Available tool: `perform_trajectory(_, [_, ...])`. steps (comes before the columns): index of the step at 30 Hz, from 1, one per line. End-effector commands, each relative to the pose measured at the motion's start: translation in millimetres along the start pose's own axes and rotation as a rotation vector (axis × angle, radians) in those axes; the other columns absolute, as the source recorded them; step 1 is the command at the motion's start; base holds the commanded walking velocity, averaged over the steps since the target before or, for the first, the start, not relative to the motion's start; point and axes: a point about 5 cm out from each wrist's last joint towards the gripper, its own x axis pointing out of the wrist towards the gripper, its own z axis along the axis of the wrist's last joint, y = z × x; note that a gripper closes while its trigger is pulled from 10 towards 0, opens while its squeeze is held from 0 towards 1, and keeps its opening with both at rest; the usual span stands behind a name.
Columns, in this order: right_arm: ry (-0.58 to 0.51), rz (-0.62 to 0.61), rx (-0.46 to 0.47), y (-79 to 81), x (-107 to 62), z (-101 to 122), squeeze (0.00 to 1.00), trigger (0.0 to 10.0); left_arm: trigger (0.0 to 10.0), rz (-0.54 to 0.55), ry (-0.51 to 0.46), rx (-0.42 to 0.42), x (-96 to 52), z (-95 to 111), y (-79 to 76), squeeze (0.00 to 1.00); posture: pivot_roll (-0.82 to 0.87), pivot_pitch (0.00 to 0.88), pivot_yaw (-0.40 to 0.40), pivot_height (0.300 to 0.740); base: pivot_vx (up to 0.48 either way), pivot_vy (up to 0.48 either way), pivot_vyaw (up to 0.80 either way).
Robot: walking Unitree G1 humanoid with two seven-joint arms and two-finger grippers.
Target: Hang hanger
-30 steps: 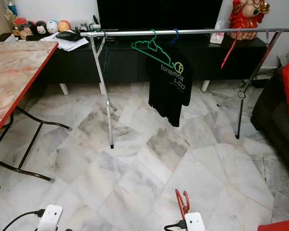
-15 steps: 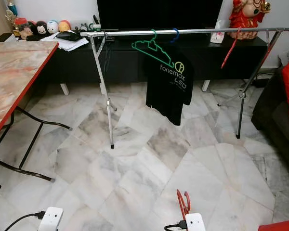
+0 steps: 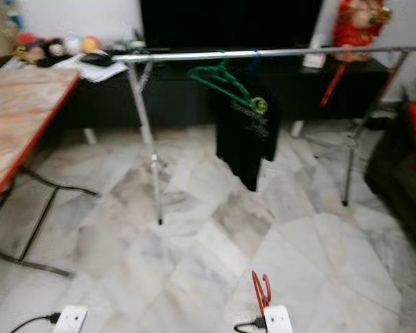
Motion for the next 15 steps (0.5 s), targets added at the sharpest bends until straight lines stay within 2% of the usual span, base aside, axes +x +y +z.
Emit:
perform_trajectory(1, [-0.023, 0.006, 0.007, 4.6, 1.4, 7.9, 0.00, 10.0, 10.0, 0.030, 0.026, -0.001, -2.4, -8.4, 11.7, 0.00, -0.10, 0.000, -0.007, 0.740, 0.330, 0.000, 0.00])
perform_trajectory(15, [-0.028, 0.001, -0.003, 4.0, 1.6, 9.4, 0.00, 10.0, 10.0, 0.034, 0.024, -0.011, -1.8, -6.9, 10.1, 0.00, -0.10, 0.000, -0.011, 0.740, 0.329, 0.000, 0.00])
